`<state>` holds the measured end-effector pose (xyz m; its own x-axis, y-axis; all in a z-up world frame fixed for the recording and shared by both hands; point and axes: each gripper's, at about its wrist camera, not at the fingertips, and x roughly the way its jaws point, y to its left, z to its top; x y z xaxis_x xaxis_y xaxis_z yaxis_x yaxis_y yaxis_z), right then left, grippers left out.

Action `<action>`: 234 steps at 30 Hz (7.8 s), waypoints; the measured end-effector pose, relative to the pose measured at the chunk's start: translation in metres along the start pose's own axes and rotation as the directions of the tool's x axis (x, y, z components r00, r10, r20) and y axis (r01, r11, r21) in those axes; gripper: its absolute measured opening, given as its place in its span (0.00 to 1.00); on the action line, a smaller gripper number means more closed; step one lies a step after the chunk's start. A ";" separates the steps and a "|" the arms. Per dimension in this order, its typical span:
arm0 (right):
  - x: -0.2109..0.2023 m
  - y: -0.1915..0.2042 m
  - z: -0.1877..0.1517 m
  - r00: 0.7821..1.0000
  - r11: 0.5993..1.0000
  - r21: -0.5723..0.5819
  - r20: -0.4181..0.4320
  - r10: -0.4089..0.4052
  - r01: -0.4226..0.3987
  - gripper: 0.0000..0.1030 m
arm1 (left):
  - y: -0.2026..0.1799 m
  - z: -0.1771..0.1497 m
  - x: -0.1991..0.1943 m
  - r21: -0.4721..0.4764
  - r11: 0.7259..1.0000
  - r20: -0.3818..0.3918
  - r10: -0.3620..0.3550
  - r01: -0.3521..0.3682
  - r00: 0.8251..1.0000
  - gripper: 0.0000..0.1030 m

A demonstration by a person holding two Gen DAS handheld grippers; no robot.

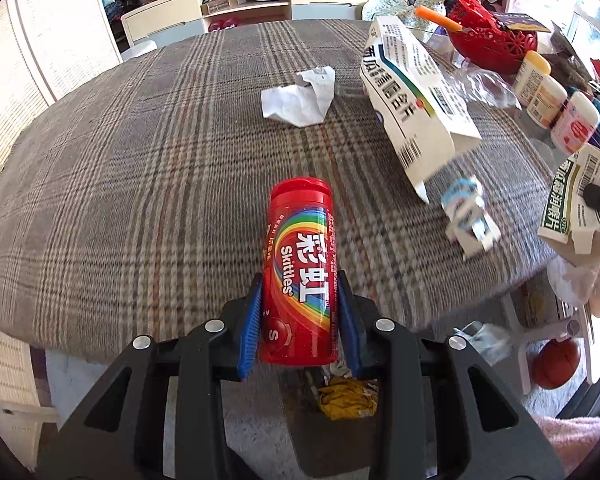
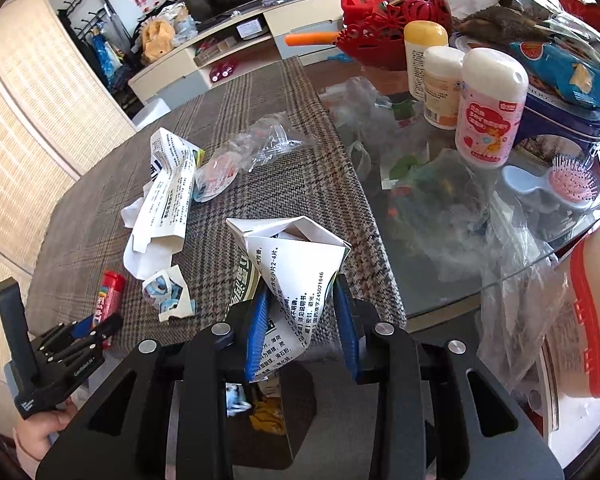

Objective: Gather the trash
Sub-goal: 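Lower both held items into the black bin and open both tools, then raise both open tools back over the table, then grasp crumpled white tissue with the left tool while the right tool grasps a blue-white wrapper, then lower both held items into the black bin and open both tools, then raise both open tools back over the table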

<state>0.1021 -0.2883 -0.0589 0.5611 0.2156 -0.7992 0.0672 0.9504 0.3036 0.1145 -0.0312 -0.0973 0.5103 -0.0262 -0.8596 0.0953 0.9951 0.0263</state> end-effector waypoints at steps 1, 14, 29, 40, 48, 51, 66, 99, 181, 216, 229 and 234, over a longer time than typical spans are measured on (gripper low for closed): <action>-0.002 0.001 -0.004 1.000 1.000 0.000 -0.001 0.003 -0.003 0.32 | 0.000 -0.005 -0.003 -0.002 1.000 0.001 0.000 0.000 1.000 0.31; -0.019 0.018 -0.068 0.998 0.998 -0.040 -0.047 0.048 -0.050 0.32 | -0.007 -0.082 -0.044 -0.009 0.999 0.009 -0.037 0.037 0.999 0.31; 0.010 0.055 -0.132 0.989 0.989 -0.140 -0.144 0.023 -0.044 0.32 | -0.001 -0.143 -0.040 -0.074 0.988 -0.037 -0.139 0.136 0.990 0.32; 0.043 0.085 -0.157 0.984 0.970 -0.245 -0.173 -0.053 0.010 0.32 | -0.008 -0.161 -0.007 -0.107 0.981 -0.096 -0.174 0.164 0.980 0.32; 0.071 0.090 -0.162 0.970 0.970 -0.242 -0.236 -0.059 0.000 0.32 | -0.011 -0.157 0.001 -0.098 0.978 -0.108 -0.196 0.185 0.975 0.31; 0.076 0.091 -0.161 0.968 0.971 -0.238 -0.243 -0.055 -0.004 0.33 | -0.007 -0.157 0.003 -0.110 0.976 -0.112 -0.199 0.187 0.973 0.30; 0.067 0.091 -0.152 0.977 0.974 -0.228 -0.209 -0.050 0.001 0.92 | 0.002 -0.158 -0.004 -0.098 0.986 -0.102 -0.144 0.134 0.984 0.85; 0.024 0.092 -0.019 0.992 0.984 -0.136 -0.072 0.104 -0.113 0.80 | 0.058 0.003 -0.057 -0.097 0.995 0.057 0.018 -0.012 0.998 0.92; 0.049 0.091 -0.165 0.963 0.963 -0.213 -0.248 0.110 -0.165 0.14 | -0.020 -0.158 -0.008 0.023 0.983 -0.077 -0.180 0.182 0.981 0.03; 0.063 0.079 -0.145 0.970 0.983 -0.157 -0.235 0.061 -0.099 0.94 | -0.022 -0.148 0.003 0.010 0.984 -0.117 -0.178 0.180 0.977 0.74; -0.003 0.065 -0.090 0.992 0.985 -0.145 -0.103 0.077 -0.091 0.97 | -0.014 -0.120 -0.035 0.018 0.983 -0.060 -0.184 0.185 0.981 0.92; -0.009 0.056 -0.062 0.997 0.987 -0.157 -0.073 0.032 -0.043 0.97 | -0.006 -0.095 -0.047 0.024 0.979 -0.066 -0.203 0.205 0.977 0.92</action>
<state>0.0500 -0.2233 -0.0668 0.5009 0.2619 -0.8249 -0.0878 0.9636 0.2527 0.0087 -0.0265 -0.1055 0.4227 -0.2208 -0.8789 0.2184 0.9661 -0.1377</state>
